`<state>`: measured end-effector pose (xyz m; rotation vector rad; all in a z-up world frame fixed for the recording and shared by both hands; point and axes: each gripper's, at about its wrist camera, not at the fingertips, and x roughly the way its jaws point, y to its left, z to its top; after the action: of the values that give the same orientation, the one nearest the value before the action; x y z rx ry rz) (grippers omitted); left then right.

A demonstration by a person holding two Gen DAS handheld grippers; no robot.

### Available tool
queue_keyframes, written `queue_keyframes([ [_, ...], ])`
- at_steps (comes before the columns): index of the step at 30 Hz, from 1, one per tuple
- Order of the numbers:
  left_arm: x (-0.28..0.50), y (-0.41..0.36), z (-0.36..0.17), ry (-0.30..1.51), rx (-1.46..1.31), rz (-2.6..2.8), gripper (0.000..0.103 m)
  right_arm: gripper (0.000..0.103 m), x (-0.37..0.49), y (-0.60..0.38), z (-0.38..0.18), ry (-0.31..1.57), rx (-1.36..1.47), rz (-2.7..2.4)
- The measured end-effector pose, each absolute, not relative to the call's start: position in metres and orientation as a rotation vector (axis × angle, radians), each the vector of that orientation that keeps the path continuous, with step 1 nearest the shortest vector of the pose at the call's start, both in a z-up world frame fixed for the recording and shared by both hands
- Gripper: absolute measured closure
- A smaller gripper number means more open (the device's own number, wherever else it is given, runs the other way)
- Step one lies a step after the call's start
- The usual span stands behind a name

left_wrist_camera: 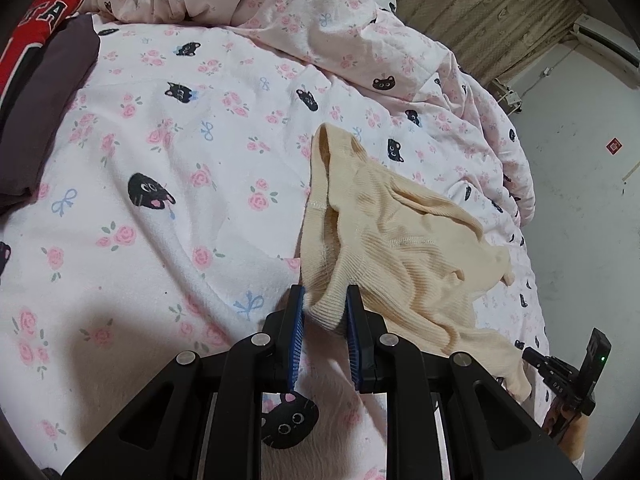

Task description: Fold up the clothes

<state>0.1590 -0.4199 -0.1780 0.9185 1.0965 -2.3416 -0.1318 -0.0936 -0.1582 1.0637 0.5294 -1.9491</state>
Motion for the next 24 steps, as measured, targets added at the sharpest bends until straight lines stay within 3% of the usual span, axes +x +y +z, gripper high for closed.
queue_keyframes([
  [4, 0.164, -0.424, -0.173, 1.106, 0.886, -2.346, 0.086, 0.102, -0.147, -0.081, -0.15, 0.461, 1.072, -2.022],
  [8, 0.164, -0.426, -0.171, 1.107, 0.88, -2.342, 0.086, 0.096, -0.143, -0.078, -0.148, 0.407, 1.081, -1.9],
  [9, 0.164, -0.426, -0.171, 1.109, 0.878, -2.341, 0.086, 0.091, -0.14, -0.078, -0.147, 0.39, 1.086, -1.861],
  [11, 0.164, -0.427, -0.169, 1.106, 0.875, -2.342, 0.086, 0.061, -0.135, -0.079, -0.149, 0.381, 1.099, -1.825],
  [13, 0.165, -0.427, -0.168, 1.099, 0.87, -2.344, 0.086, 0.051, -0.133, -0.079, -0.152, 0.4, 1.112, -1.821],
  [21, 0.168, -0.432, -0.166, 1.115, 0.852, -2.333, 0.086, 0.052, -0.146, -0.078, -0.172, 0.318, 1.24, -1.768],
  [22, 0.167, -0.432, -0.166, 1.116, 0.851, -2.333, 0.086, 0.065, -0.146, -0.081, -0.172, 0.3, 1.239, -1.748],
  [23, 0.167, -0.432, -0.165, 1.116, 0.849, -2.334, 0.086, 0.092, -0.146, -0.084, -0.171, 0.281, 1.237, -1.728],
  [24, 0.167, -0.432, -0.165, 1.114, 0.848, -2.336, 0.086, 0.098, -0.146, -0.086, -0.17, 0.27, 1.232, -1.719],
])
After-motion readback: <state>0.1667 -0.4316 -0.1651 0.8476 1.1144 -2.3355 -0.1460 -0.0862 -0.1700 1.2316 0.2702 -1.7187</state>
